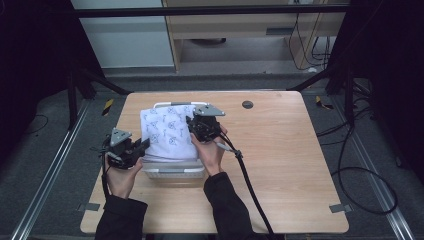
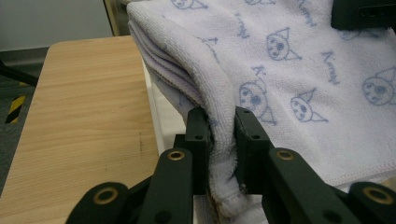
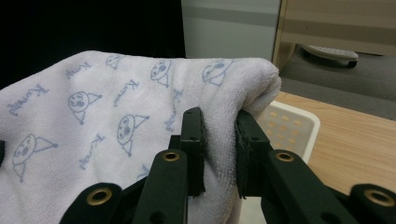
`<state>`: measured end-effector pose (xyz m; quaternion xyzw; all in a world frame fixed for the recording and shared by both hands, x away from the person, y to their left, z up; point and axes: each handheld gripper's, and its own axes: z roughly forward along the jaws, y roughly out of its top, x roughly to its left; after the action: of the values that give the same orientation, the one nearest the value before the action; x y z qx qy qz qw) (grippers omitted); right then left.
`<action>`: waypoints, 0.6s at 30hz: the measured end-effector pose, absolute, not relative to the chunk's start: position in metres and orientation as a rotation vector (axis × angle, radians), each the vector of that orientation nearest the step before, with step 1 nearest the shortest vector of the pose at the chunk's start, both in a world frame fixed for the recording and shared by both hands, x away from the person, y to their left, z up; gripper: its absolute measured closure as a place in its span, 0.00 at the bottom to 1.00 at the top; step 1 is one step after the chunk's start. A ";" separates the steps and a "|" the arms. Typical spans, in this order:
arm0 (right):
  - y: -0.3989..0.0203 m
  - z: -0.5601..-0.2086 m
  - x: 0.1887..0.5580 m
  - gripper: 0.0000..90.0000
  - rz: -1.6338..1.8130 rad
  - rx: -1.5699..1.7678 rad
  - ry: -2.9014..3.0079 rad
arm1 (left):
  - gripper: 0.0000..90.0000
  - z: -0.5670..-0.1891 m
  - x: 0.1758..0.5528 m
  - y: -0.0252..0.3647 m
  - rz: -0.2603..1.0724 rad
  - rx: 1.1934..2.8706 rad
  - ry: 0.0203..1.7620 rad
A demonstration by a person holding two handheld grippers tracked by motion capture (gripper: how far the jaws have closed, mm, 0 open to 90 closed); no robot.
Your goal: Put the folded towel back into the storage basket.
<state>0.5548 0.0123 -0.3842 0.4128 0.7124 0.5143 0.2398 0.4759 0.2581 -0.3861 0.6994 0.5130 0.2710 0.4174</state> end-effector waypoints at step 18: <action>0.011 -0.408 0.563 0.85 1.367 1.176 1.987 | 0.85 -0.403 0.484 0.252 0.679 1.811 1.308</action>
<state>0.5633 0.0112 -0.4075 0.4269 0.7210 0.4963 0.2272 0.4844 0.2523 -0.4032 0.7133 0.5153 0.2675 0.3927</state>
